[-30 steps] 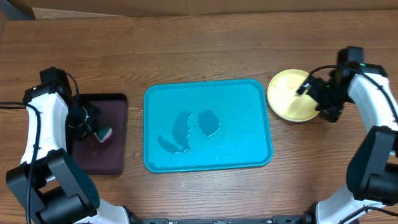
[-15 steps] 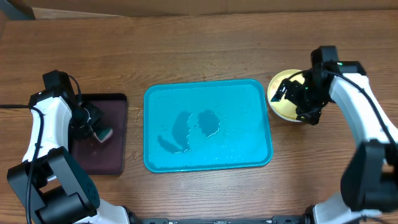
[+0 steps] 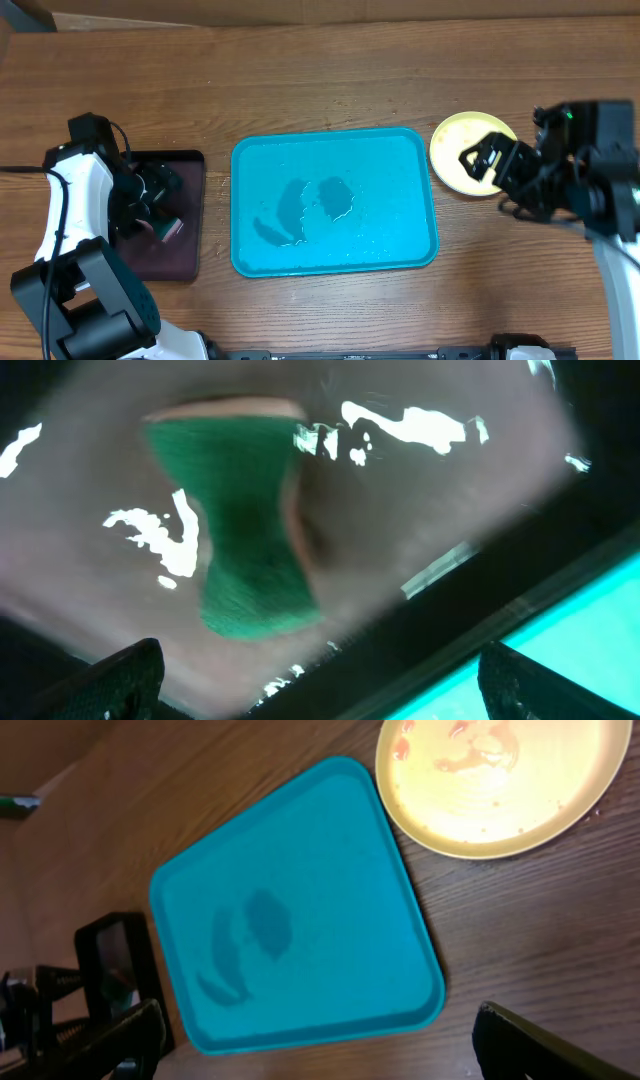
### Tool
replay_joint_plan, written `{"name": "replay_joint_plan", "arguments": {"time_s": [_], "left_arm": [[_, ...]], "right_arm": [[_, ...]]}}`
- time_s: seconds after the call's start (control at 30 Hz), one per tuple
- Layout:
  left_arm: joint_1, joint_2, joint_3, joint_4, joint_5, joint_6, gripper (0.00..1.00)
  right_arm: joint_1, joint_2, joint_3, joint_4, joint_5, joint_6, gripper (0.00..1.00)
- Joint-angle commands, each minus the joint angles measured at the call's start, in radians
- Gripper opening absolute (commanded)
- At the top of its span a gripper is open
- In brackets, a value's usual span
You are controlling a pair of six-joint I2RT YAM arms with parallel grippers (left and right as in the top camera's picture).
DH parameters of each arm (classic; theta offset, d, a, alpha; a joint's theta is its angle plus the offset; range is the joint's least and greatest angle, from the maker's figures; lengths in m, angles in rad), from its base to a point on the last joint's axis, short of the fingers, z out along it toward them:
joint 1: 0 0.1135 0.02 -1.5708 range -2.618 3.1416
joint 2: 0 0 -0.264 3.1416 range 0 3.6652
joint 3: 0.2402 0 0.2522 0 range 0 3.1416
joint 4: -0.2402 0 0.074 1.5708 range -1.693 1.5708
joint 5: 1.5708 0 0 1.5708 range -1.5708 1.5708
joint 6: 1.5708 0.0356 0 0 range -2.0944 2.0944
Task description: Clean dirty plates on tray and stack at the side
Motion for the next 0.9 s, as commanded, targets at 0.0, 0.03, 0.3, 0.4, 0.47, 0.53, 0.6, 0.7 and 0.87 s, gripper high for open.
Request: {"name": "replay_joint_plan", "arguments": {"time_s": [0.0, 0.03, 0.3, 0.4, 0.47, 0.53, 0.6, 0.7, 0.87], "left_arm": [[0.006, -0.065, 0.079, -0.023, 0.196, 0.136, 1.00], [0.006, -0.083, 0.084, -0.027, 0.240, 0.156, 1.00], [-0.017, -0.317, 0.085, -0.067, 0.313, 0.230, 1.00], [-0.022, -0.367, 0.085, -0.105, 0.245, 0.229, 1.00], [-0.022, -0.378, 0.085, -0.124, 0.208, 0.229, 1.00], [-0.022, -0.376, 0.085, -0.138, 0.208, 0.229, 1.00], [-0.022, -0.373, 0.085, -0.137, 0.220, 0.217, 1.00], [-0.022, -0.370, 0.085, -0.137, 0.214, 0.206, 1.00], [-0.021, -0.369, 0.085, -0.137, 0.210, 0.206, 1.00]], "right_arm": [[0.021, -0.090, 0.022, -0.022, -0.010, -0.005, 1.00], [0.026, -0.111, 0.022, -0.033, -0.010, -0.005, 1.00], [0.048, -0.264, 0.003, -0.161, -0.006, -0.005, 1.00], [0.048, -0.268, 0.003, -0.193, -0.007, -0.005, 1.00], [0.048, -0.266, 0.003, -0.192, -0.006, -0.005, 1.00], [0.048, -0.264, 0.003, -0.192, -0.006, -0.005, 1.00], [0.048, -0.262, 0.003, -0.192, -0.006, -0.005, 1.00], [0.048, -0.261, 0.003, -0.192, -0.006, -0.005, 1.00], [0.048, -0.261, 0.003, -0.192, -0.006, -0.005, 1.00]]}}
